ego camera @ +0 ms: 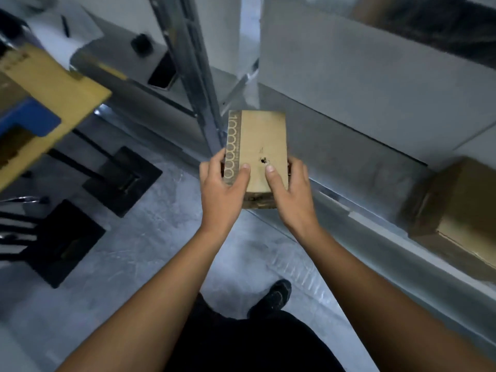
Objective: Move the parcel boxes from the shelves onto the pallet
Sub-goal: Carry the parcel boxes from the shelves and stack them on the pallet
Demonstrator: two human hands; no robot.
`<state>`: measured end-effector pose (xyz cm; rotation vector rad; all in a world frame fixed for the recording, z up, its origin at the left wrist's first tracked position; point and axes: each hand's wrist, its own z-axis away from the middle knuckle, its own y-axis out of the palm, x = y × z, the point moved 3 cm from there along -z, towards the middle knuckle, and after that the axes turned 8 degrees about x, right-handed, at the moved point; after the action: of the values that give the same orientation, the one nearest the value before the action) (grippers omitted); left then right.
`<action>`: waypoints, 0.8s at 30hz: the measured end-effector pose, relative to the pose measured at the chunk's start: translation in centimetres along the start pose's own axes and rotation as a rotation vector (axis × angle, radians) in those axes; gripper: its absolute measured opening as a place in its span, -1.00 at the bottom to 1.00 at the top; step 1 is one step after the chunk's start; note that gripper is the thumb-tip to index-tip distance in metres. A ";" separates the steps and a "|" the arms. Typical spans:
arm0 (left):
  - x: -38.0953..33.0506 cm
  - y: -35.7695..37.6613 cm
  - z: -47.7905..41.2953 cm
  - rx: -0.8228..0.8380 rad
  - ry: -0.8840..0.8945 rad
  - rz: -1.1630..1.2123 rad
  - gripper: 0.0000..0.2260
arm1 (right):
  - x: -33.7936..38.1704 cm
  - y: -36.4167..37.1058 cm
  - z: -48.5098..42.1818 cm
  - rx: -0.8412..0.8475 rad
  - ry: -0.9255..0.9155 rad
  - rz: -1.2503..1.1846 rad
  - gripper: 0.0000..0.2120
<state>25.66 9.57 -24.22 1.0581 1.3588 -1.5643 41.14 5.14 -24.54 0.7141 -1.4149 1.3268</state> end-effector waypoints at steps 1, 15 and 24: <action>0.2 -1.9 -0.1 -0.033 0.011 0.008 -0.54 | 1.0 1.6 -0.2 0.025 -0.021 -0.001 -0.44; 6.6 -31.5 -0.7 -0.402 -0.016 0.140 -0.57 | 16.2 29.5 -1.7 0.316 -0.256 0.124 -0.58; 10.5 -47.1 -0.8 -0.606 -0.084 0.125 -0.60 | 23.3 45.3 -0.3 0.481 -0.305 0.058 -0.42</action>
<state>-21.99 15.13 -18.57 0.6751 1.5360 -0.9899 -7.15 20.19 -18.56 1.2437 -1.3664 1.6806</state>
